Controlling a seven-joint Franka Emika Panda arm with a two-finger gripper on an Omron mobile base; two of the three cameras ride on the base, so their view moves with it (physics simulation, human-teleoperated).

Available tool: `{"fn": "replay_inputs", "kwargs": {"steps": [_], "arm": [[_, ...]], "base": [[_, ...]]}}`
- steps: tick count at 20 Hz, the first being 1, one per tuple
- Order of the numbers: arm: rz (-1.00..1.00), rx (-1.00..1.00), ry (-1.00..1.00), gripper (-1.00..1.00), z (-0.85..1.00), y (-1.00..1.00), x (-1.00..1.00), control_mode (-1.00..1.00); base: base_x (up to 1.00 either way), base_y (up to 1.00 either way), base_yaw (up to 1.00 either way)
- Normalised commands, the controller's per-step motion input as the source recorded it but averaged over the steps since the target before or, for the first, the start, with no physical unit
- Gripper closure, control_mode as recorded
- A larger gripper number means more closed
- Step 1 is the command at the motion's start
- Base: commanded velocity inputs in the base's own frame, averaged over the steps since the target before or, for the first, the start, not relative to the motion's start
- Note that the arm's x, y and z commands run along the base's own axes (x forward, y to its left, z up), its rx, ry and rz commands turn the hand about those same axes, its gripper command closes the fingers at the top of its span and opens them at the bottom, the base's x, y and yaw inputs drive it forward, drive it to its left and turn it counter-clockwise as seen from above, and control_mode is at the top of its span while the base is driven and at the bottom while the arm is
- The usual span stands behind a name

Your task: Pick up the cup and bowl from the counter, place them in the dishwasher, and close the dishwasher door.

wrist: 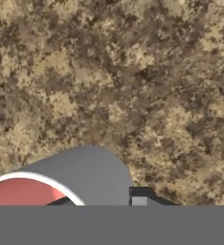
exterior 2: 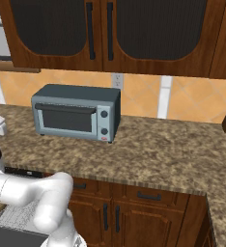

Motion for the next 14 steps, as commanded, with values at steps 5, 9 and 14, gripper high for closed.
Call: {"fn": "replay_inputs", "kwargs": {"steps": [5,9,14], "arm": [[0.0,0.0,0.0,1.0,0.0,0.0,-0.16,-1.0],[0.0,0.02,-0.05,1.0,0.0,-0.12,-0.9,-1.0],[0.0,0.07,-0.21,1.0,-0.03,-0.42,-1.0,-1.0]], "base": [[0.0,0.0,0.0],[0.0,0.0,0.0],[0.0,0.0,0.0]]}}
